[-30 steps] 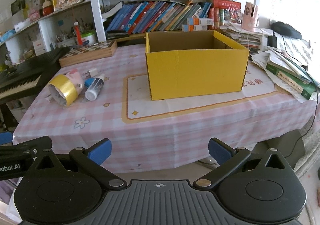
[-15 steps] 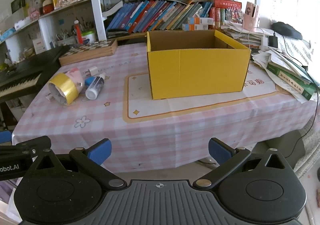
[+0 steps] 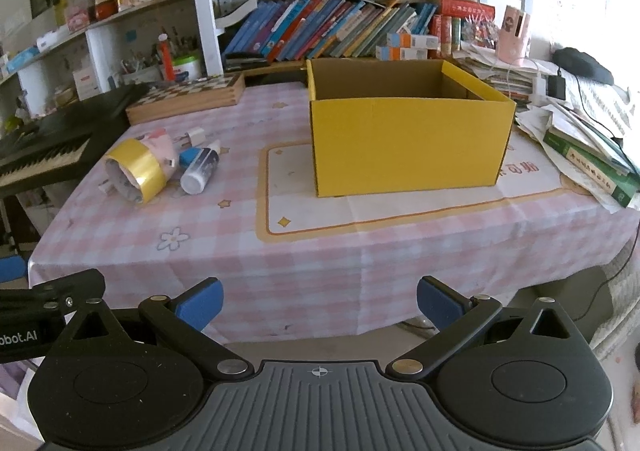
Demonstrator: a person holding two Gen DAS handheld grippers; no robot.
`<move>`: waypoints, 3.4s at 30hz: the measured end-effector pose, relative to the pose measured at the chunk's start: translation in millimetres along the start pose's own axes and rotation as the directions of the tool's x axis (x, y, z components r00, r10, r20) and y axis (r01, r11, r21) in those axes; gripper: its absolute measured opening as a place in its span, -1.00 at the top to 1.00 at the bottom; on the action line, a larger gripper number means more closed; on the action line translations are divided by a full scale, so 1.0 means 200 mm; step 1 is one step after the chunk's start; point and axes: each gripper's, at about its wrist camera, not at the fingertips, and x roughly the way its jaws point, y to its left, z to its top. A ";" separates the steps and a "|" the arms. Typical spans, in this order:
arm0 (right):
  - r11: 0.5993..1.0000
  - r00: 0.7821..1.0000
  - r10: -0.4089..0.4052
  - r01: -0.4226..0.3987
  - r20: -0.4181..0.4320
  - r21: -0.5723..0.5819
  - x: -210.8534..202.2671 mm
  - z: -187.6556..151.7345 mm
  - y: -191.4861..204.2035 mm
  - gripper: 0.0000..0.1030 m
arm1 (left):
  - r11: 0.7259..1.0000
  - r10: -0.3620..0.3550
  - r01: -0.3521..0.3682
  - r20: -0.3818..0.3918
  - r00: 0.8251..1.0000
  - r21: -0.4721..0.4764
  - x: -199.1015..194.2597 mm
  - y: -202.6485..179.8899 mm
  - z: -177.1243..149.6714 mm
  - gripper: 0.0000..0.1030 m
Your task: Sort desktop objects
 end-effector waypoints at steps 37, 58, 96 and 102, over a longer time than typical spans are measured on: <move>0.962 0.983 0.178 -0.181 -0.037 -0.203 0.23 0.15 0.32 -0.86 | 0.980 0.104 -0.104 -0.009 0.995 -0.170 0.13 0.28 0.03 -1.00; 0.943 0.959 0.256 -0.275 -0.121 -0.186 0.82 0.55 0.40 -0.73 | 0.948 0.217 -0.232 -0.089 0.972 -0.219 0.52 0.36 0.27 -1.00; 0.911 0.939 0.224 -0.298 -0.262 -0.287 1.17 0.64 0.37 0.37 | 0.998 0.059 -0.057 -0.043 0.997 0.033 0.99 0.27 0.45 -1.00; 0.911 0.939 0.223 -0.297 -0.262 -0.287 1.17 0.64 0.37 0.36 | 0.992 0.063 -0.057 -0.054 0.997 0.113 1.07 0.20 0.46 -1.00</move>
